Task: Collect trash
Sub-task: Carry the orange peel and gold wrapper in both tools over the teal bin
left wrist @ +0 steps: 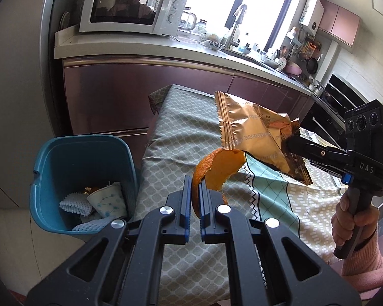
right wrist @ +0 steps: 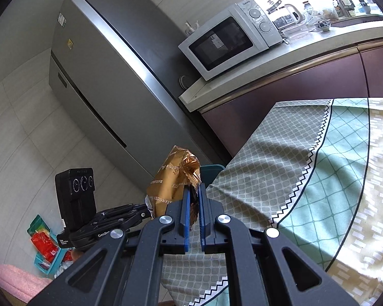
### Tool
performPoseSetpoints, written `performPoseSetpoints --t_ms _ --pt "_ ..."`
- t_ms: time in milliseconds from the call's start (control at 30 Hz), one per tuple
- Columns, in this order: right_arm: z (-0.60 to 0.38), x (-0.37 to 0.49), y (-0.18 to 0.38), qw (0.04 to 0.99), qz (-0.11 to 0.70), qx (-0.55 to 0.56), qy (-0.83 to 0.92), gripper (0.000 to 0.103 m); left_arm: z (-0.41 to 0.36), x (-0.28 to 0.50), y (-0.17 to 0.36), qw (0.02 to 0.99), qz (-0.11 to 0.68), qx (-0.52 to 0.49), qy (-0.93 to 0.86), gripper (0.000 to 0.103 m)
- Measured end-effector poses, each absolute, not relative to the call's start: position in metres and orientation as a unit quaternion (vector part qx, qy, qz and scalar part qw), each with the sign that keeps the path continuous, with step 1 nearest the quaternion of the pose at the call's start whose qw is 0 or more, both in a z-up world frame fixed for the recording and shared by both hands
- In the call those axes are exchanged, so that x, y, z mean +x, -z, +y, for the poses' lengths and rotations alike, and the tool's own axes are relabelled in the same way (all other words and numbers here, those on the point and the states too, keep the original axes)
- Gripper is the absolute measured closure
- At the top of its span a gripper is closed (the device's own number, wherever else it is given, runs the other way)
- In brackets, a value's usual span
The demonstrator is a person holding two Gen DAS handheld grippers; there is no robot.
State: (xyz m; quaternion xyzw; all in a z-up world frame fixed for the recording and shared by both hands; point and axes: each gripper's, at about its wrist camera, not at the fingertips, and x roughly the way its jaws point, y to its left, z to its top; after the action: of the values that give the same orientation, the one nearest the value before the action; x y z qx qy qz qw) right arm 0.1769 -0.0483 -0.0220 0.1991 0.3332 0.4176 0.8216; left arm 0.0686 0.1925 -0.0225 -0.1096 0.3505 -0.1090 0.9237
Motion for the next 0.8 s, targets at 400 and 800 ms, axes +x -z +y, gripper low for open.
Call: performPoseSetpoints --t_ms 400,800 --pt "-0.011 0.188 0.02 0.809 0.343 0.186 -0.44 0.098 0.225 0.062 0.018 0.929 0.344 -0.121 0.072 0.097" --pt "0.023 0.201 0.02 0.797 0.353 0.176 -0.457 0.098 0.254 0.059 0.022 0.93 0.342 -0.125 0.037 0.097"
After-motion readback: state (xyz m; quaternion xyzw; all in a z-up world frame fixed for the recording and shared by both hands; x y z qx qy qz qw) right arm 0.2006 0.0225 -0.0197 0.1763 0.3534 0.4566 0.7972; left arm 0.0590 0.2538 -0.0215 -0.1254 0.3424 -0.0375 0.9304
